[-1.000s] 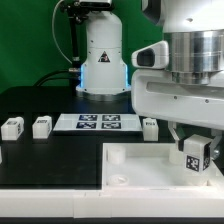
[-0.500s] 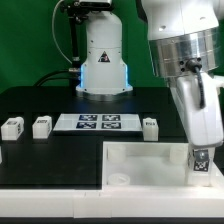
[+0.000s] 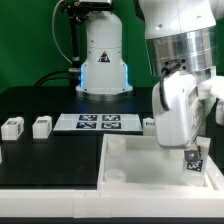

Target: Assemble one leg

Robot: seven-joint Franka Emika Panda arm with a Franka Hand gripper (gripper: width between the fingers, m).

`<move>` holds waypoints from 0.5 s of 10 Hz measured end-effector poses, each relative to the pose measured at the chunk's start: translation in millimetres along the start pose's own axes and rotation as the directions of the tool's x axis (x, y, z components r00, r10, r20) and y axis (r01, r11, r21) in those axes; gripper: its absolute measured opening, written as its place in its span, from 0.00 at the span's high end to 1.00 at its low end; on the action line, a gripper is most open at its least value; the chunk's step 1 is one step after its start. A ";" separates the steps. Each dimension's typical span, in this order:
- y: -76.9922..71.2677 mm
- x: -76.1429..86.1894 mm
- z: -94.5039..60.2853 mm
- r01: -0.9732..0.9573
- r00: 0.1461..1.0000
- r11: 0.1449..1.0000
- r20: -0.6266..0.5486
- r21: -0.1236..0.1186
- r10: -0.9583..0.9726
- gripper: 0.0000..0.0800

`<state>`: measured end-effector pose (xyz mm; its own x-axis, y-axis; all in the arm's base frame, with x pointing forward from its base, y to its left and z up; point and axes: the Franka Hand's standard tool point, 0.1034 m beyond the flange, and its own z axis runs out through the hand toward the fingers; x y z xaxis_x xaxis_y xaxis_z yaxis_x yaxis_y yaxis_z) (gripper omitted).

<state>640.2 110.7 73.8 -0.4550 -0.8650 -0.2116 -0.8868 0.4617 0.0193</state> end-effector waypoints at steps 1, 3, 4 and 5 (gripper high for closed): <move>-0.2 0.6 -0.3 -0.005 1.000 1.000 -0.004 0.002 0.005 0.62; 0.7 0.6 0.3 0.033 0.999 0.999 -0.007 0.000 -0.033 0.62; 1.2 0.5 0.9 0.035 0.999 0.999 -0.007 -0.002 -0.035 0.51; 3.3 -0.5 2.1 0.044 0.999 0.999 -0.009 -0.005 -0.044 0.51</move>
Offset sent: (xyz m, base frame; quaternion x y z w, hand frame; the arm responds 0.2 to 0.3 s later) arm 0.0000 0.0000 0.0000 0.0000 0.0000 0.0000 1.0000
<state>637.7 113.1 71.9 -0.4166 -0.8860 -0.2038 -0.9062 0.4227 0.0148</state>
